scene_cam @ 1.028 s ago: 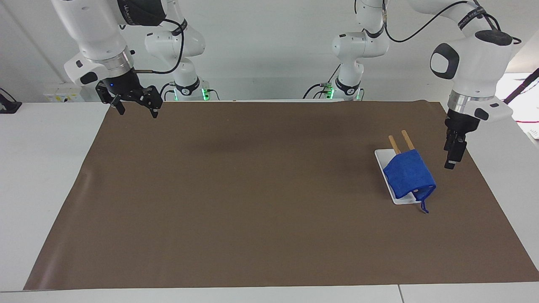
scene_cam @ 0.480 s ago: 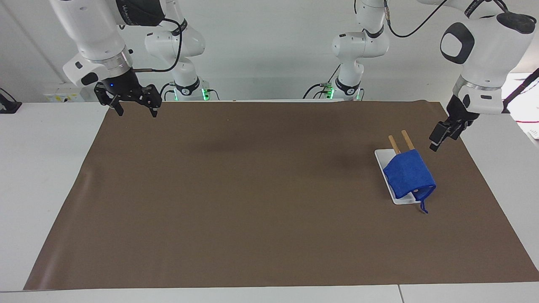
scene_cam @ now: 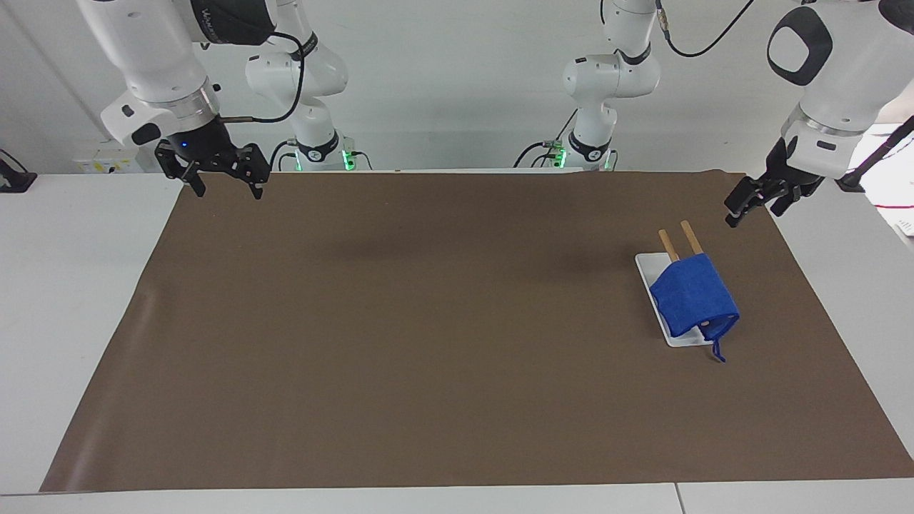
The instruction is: Right arm passes towel to left arm to hang
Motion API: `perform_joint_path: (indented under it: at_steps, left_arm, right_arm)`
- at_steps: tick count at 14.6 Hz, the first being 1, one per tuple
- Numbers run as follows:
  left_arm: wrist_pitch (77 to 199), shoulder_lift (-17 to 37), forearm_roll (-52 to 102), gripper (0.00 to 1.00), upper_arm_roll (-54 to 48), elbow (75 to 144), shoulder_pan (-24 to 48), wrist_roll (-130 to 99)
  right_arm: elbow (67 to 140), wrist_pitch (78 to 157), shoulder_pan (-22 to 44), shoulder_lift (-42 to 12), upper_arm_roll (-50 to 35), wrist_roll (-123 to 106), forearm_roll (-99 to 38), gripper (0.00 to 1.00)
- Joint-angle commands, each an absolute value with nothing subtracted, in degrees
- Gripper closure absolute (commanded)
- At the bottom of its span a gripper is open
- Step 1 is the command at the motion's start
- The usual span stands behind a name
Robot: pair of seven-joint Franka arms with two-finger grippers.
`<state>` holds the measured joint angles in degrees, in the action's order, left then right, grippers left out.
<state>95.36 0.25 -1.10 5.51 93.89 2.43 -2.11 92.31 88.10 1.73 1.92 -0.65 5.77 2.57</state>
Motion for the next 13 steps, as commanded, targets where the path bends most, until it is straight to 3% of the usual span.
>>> perform_joint_path:
  at_steps: [1,3,13]
  left_arm:
    - [91.68,-0.96,-0.44,0.00,5.80,94.29,1.50,3.94]
    - [91.93,-3.15,-0.53,0.00,5.80,97.11,1.49,4.22]
    - [93.08,-3.16,-0.61,0.00,5.71,97.38,2.20,4.04]
  right_arm:
    - [92.90,88.59,0.97,2.46,-0.88,7.38,1.14,0.00]
    - [92.99,88.51,0.97,2.46,-0.88,7.64,1.14,0.00]
    - [93.43,89.65,0.79,2.46,-0.88,7.65,1.14,0.00]
